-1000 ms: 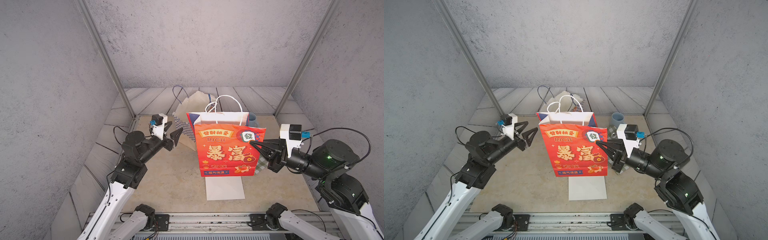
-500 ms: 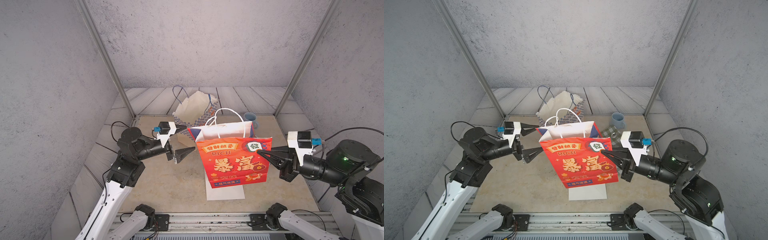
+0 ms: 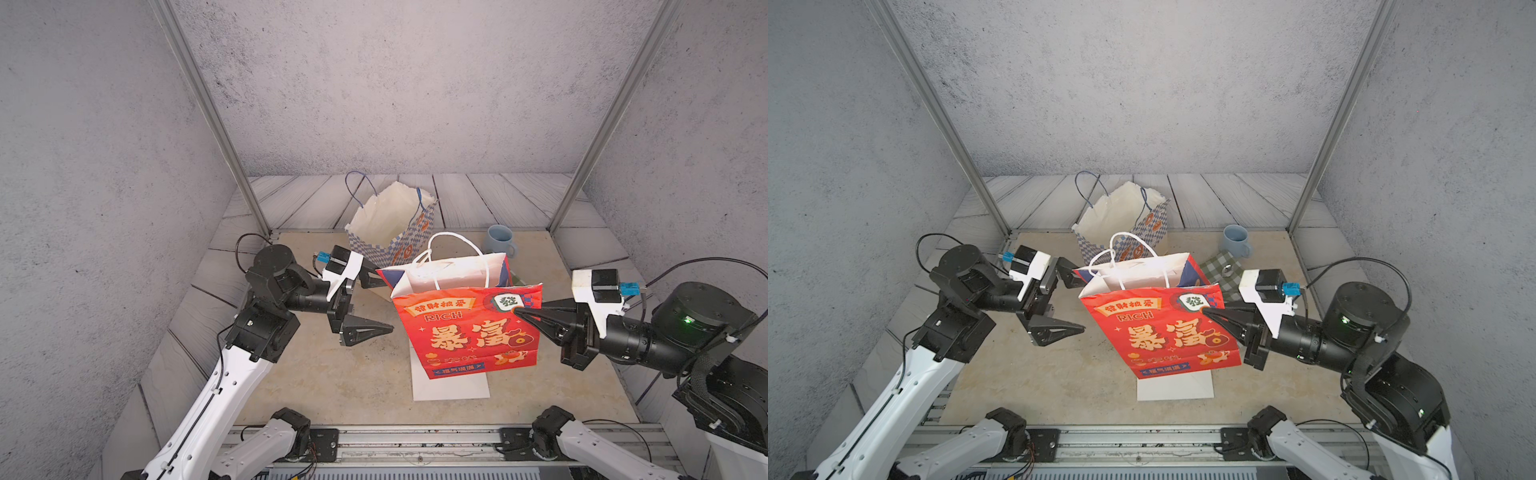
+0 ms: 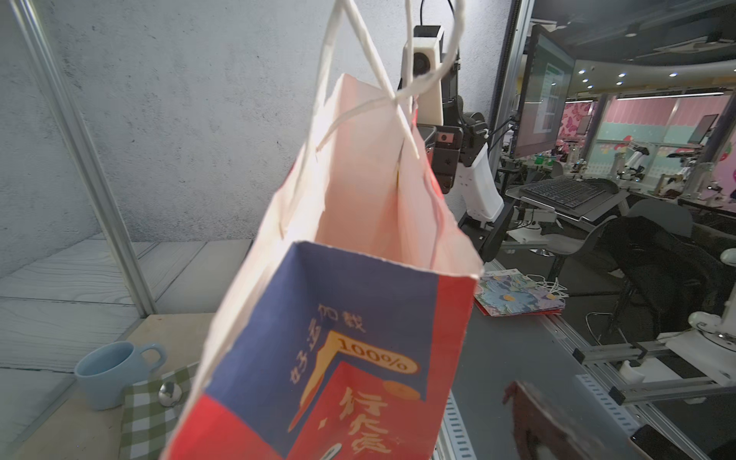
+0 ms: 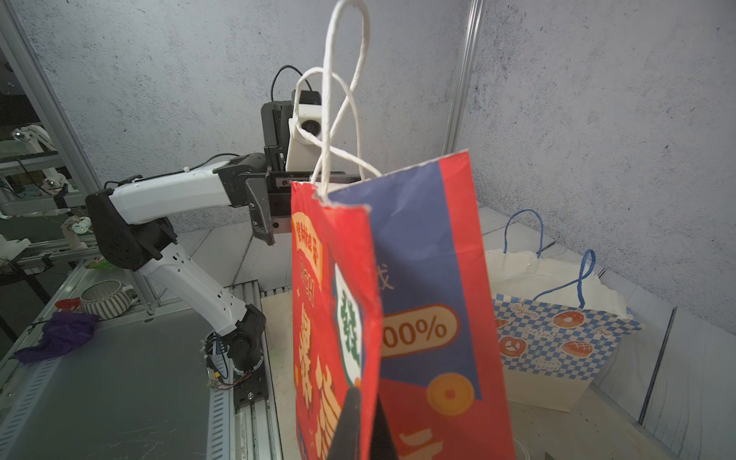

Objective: Put away the paper bag
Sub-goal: Press the paper bag.

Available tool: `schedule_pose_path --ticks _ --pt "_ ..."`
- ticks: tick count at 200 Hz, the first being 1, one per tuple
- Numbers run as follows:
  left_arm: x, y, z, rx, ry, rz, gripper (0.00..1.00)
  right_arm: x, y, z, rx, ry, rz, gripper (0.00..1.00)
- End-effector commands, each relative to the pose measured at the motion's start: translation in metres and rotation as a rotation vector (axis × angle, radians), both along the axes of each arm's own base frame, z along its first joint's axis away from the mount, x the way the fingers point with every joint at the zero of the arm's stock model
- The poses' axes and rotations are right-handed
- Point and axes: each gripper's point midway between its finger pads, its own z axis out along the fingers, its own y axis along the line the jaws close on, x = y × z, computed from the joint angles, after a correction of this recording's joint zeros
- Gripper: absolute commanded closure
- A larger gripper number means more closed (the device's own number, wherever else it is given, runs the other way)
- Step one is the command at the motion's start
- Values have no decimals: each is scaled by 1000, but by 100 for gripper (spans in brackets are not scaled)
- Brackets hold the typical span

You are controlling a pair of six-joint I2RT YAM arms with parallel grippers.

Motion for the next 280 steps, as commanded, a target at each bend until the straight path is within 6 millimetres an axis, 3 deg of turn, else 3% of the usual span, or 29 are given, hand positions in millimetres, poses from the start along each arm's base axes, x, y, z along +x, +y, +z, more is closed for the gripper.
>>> schedule_pose_path --ticks 1,46,89,138,198,227,258,280 --pt "-11 -1 10 -15 -18 -38 1 7 1 8 25 -37 -23 100" --pt "6 -14 11 -31 5 58 1 28 8 9 59 -39 -64 100" --pt "11 -15 14 -47 23 109 1 44 13 7 78 -46 -101 100" --pt "39 -20 6 -44 64 243 0 53 20 13 138 -43 -98 100" --pt "55 -23 8 -44 77 304 19 61 29 4 115 -42 -77 100" --pt "55 -23 9 -37 66 309 33 63 28 0 99 -47 -86 100" --pt "54 -23 8 -37 63 310 51 65 28 -4 90 -38 -95 94" --pt "53 -23 10 -40 62 300 51 65 28 -5 85 -41 -93 94"
